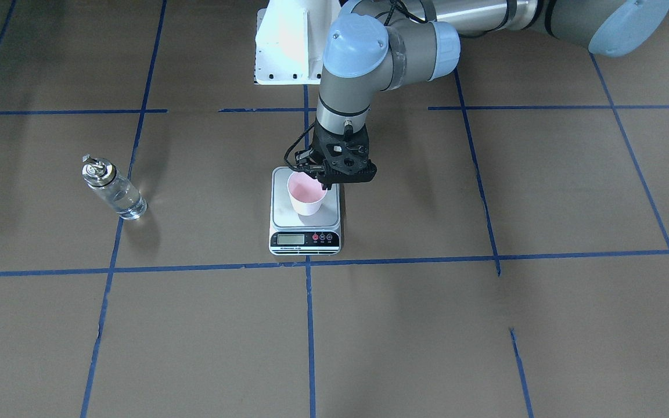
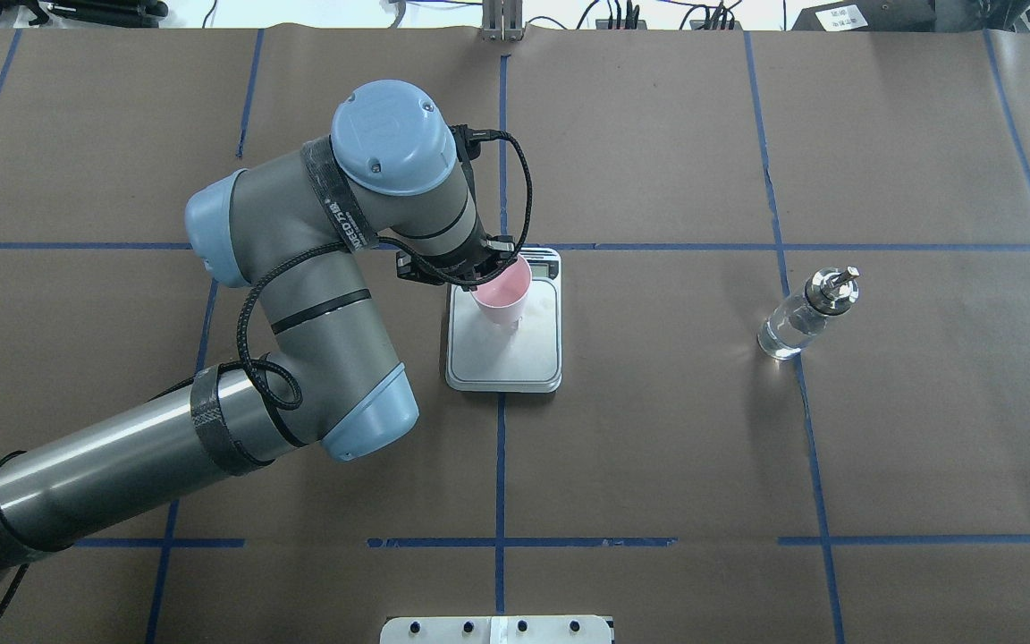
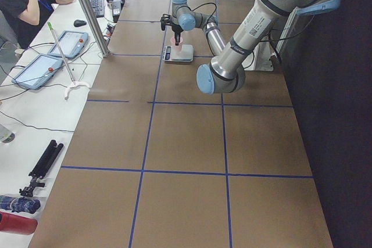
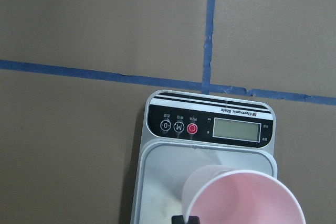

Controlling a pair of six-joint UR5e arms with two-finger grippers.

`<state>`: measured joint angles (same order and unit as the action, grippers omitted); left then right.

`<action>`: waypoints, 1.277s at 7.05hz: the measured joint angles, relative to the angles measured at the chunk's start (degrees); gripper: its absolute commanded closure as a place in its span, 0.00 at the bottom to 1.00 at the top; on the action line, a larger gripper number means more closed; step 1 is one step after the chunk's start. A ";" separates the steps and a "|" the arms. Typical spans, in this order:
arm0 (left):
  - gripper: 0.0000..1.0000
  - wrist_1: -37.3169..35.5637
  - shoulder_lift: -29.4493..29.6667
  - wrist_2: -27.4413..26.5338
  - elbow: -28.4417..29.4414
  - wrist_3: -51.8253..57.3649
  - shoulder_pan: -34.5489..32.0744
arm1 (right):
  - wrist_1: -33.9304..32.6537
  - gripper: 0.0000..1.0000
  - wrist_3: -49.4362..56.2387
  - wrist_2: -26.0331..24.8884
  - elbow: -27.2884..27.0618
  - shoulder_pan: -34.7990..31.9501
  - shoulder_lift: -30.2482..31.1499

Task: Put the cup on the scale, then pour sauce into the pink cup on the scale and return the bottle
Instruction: 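Carry the pink cup with the left gripper onto the scale, then lower the pink cup onto the scale and open the left gripper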

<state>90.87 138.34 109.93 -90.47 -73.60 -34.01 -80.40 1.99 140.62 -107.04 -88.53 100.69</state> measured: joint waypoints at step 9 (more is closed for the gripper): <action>0.00 -0.98 -8.84 0.10 -12.01 11.17 -0.60 | 1.93 0.01 -0.87 0.27 -2.39 -0.05 -0.19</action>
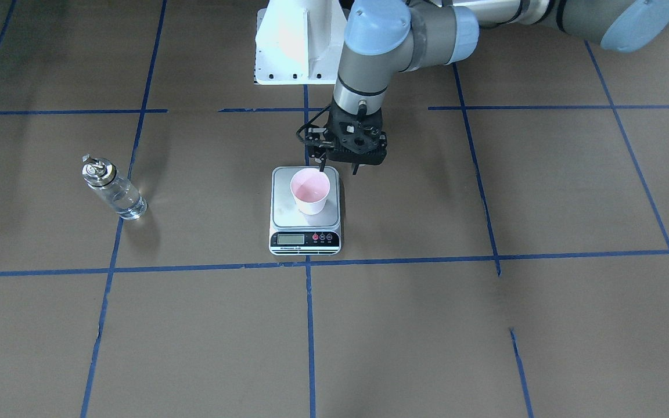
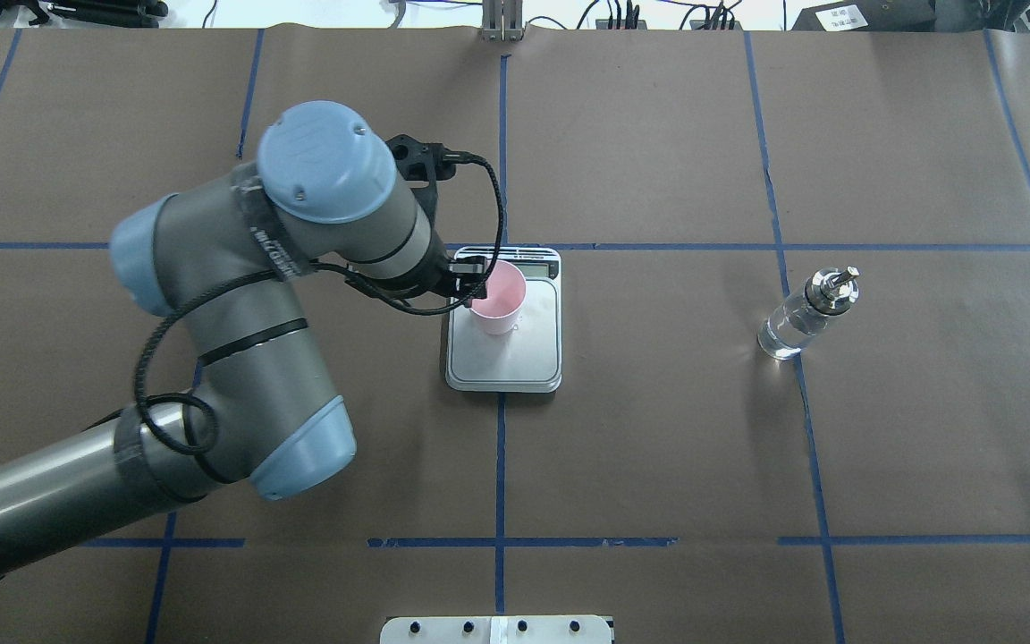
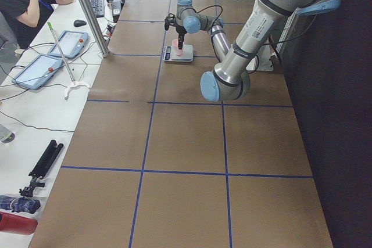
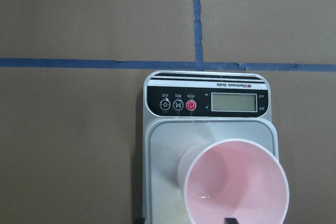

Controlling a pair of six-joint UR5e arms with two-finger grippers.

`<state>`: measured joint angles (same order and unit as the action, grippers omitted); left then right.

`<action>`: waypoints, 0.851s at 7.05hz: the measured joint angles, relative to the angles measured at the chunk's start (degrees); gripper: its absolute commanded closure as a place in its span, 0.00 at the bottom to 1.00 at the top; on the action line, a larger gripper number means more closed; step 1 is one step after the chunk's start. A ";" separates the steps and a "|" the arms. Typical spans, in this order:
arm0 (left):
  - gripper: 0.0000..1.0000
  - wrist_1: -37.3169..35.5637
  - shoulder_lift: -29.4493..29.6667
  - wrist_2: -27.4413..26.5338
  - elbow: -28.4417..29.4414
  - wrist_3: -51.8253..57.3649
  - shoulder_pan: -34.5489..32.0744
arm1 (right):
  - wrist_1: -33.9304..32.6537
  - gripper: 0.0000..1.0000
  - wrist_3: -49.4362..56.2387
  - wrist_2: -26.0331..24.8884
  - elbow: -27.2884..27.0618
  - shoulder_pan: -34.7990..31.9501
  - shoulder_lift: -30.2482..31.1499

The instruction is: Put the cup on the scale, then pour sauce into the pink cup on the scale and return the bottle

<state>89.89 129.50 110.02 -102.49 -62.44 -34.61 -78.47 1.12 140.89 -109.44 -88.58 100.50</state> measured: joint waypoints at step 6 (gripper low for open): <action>0.00 -5.61 -20.58 3.87 -11.32 50.54 -27.37 | 24.92 0.00 -38.37 -2.78 -5.69 13.43 0.35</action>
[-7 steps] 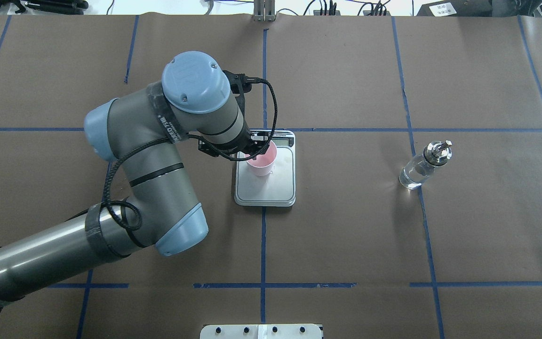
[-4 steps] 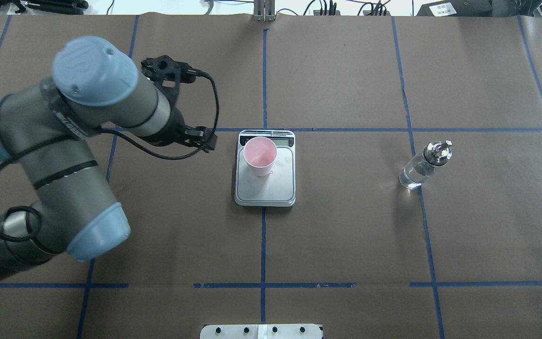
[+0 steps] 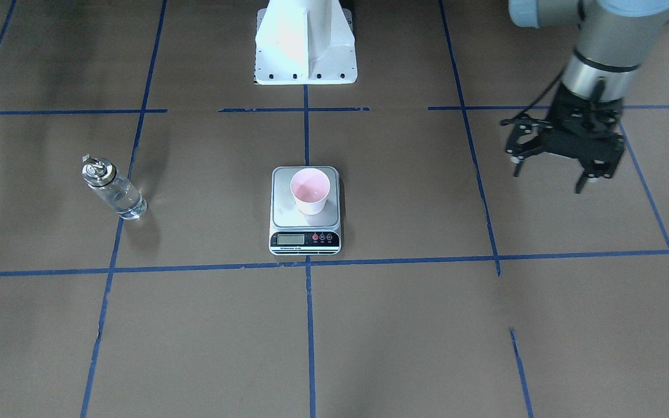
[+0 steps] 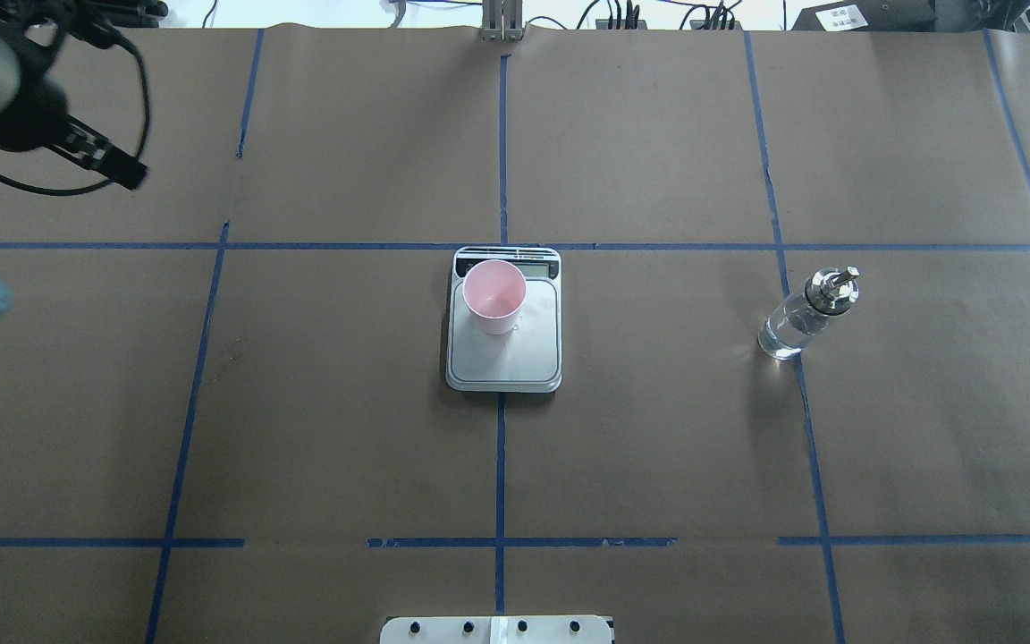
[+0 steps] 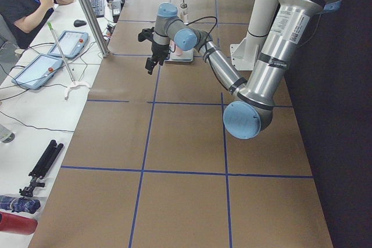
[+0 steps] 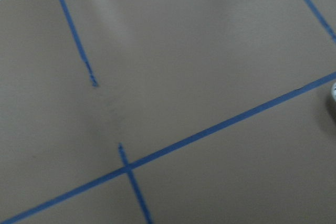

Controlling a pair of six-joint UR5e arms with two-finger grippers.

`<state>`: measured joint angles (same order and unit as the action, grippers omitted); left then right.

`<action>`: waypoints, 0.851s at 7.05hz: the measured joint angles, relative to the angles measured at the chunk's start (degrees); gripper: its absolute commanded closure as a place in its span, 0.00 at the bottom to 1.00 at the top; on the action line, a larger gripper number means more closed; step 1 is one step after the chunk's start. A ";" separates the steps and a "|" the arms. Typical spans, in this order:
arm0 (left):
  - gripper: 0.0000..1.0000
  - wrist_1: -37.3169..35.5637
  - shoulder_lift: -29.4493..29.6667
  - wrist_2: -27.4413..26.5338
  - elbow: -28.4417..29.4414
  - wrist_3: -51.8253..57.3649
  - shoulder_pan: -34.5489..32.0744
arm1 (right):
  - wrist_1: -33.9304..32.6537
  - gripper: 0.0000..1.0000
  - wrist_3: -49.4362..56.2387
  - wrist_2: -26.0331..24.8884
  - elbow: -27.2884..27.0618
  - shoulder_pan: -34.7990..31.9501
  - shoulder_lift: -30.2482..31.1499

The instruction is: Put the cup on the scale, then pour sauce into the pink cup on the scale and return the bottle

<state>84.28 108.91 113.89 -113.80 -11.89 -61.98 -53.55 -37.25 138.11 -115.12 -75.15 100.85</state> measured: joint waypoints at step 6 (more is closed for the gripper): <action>0.00 10.68 -8.55 9.10 16.63 32.03 -24.77 | 2.32 0.00 -31.09 -39.75 -19.95 35.49 8.81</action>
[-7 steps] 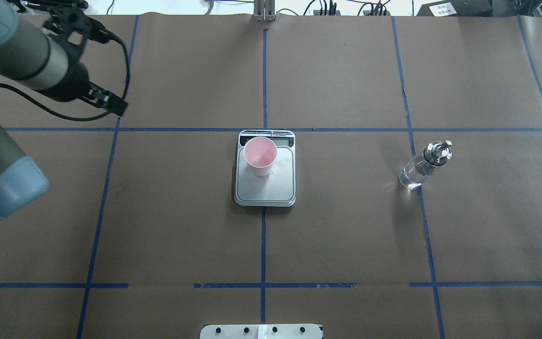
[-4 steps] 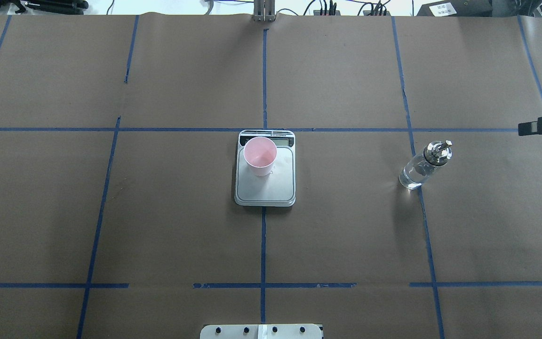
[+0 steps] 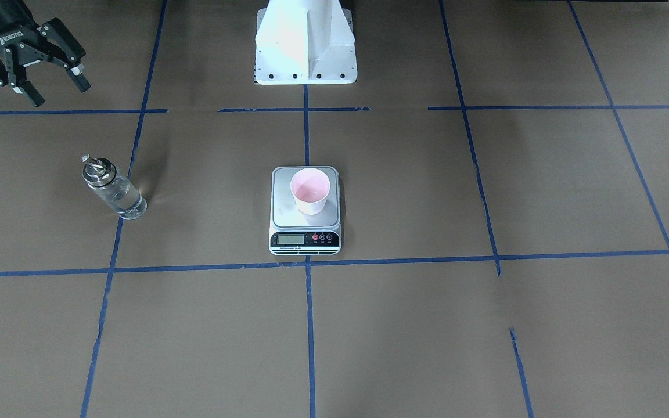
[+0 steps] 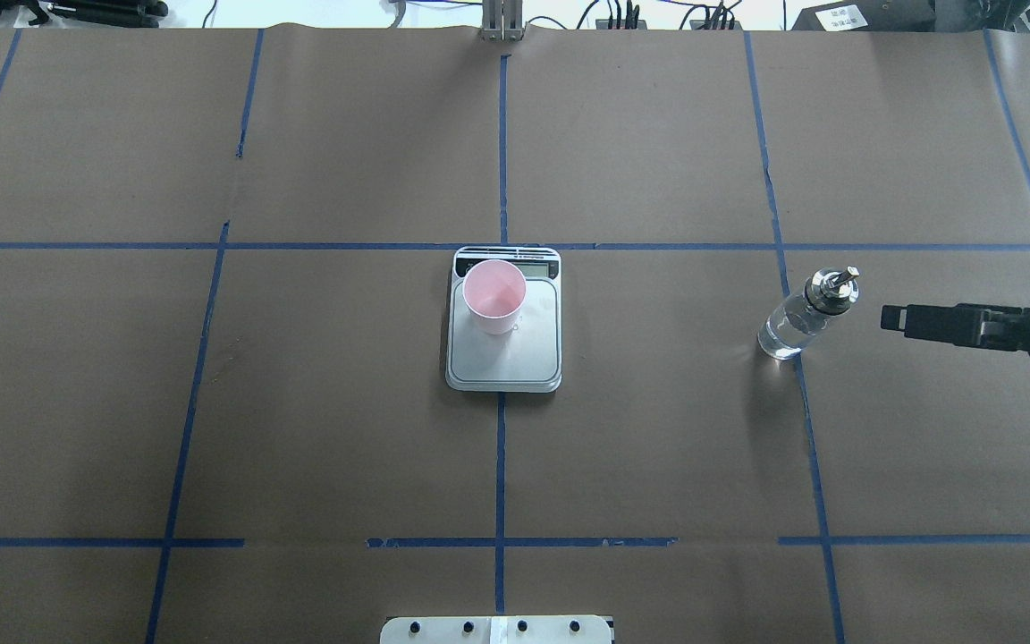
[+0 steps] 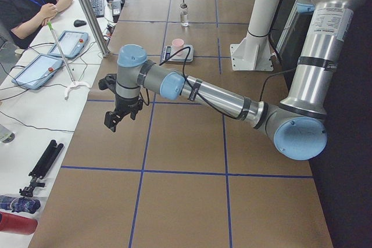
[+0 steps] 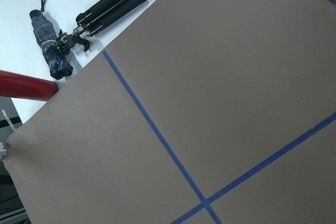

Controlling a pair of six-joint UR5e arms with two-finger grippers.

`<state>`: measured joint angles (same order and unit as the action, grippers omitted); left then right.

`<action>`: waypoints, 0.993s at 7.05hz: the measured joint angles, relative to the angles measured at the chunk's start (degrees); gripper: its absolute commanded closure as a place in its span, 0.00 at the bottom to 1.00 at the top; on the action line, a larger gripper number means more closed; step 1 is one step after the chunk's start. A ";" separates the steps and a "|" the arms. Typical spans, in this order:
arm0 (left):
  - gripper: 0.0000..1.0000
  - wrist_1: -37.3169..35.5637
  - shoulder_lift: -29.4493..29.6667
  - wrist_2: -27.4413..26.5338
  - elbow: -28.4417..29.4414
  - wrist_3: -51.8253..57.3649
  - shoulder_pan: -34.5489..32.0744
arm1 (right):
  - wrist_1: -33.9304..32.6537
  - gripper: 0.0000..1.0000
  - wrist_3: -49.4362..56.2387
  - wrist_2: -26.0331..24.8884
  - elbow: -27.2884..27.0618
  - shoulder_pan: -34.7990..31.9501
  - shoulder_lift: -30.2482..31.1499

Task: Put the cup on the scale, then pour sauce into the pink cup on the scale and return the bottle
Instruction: 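Move the right gripper toward the glass sauce bottle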

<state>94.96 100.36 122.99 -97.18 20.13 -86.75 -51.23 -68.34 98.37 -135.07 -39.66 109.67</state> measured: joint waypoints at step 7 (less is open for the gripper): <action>0.00 4.09 -13.87 13.49 0.20 -4.61 -3.05 | 14.30 0.00 -6.46 -38.09 9.70 24.52 3.82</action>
<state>99.04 86.49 136.48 -96.98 15.52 -89.79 -36.93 -74.80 60.28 -125.38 -15.14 113.49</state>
